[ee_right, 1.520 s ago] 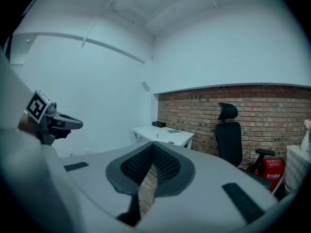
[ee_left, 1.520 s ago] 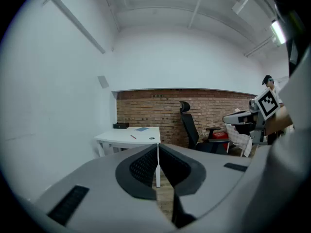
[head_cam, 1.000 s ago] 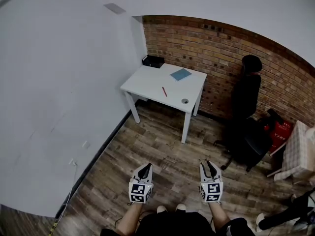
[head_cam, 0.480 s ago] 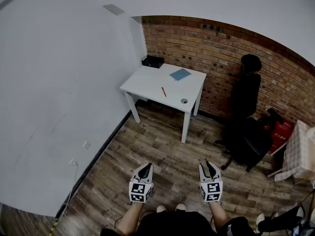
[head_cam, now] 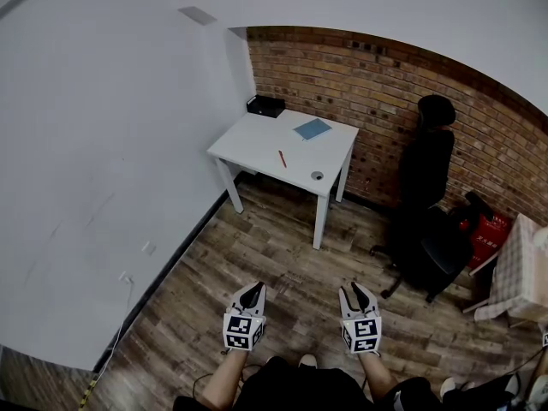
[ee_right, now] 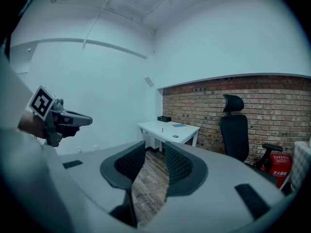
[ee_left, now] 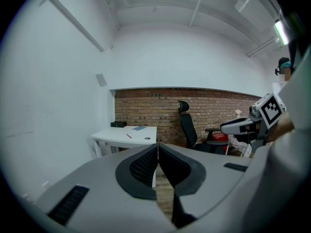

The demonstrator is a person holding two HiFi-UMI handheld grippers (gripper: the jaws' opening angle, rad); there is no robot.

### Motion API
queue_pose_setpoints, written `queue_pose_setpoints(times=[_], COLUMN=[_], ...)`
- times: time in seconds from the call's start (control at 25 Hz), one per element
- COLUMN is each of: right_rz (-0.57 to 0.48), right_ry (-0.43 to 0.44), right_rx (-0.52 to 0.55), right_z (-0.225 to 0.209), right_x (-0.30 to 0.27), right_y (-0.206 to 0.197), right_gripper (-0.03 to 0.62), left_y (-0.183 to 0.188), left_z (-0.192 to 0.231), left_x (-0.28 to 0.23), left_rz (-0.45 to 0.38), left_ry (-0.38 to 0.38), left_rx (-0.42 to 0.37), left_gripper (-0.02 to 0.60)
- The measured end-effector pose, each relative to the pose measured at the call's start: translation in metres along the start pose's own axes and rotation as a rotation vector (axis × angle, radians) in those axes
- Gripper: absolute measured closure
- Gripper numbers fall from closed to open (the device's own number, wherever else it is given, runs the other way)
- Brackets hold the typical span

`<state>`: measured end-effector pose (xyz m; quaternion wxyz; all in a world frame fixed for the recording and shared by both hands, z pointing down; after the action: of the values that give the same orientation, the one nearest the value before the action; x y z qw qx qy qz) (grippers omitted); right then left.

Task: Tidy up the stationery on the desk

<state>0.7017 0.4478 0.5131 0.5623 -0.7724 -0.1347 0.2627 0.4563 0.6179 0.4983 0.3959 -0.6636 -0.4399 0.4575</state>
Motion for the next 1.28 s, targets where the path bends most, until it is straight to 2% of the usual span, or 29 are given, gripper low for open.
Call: queue_pose_setpoints(times=[0.32, 0.64, 1.0, 1.28], right_rz=[0.006, 0.018, 0.023, 0.017], right_ry=[0.031, 0.034, 0.041, 0.022], right_rx=[0.011, 0.013, 0.017, 0.006], right_z=[-0.013, -0.02, -0.021, -0.02], right_x=[-0.001, -0.026, -0.086, -0.153], right_y=[0.0, 0.003, 0.014, 0.033], right_gripper=[0.479, 0.478, 0.478, 0.479], left_y=[-0.002, -0.002, -0.01, -0.013], left_z=[-0.019, -0.008, 0.03, 0.076], left_x=[-0.008, -0.033, -0.081, -0.136], left_rz=[0.024, 0.03, 0.025, 0.023], left_ry=[0.007, 0.018, 0.012, -0.02], left_rx=[0.01, 0.02, 0.035, 0.033], left_gripper=[0.563, 0.563, 0.563, 0.563])
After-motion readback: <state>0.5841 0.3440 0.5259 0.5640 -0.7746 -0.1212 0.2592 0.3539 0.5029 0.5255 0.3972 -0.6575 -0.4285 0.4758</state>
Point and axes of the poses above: the fingertips, and each gripper's own axes: x backward along the fingers, z to its left, y out of its top, the point moved 8 cm from there along x, backward along the fingers, and after that the axes turned 15 degrees about -x, right-handed, at the moved point
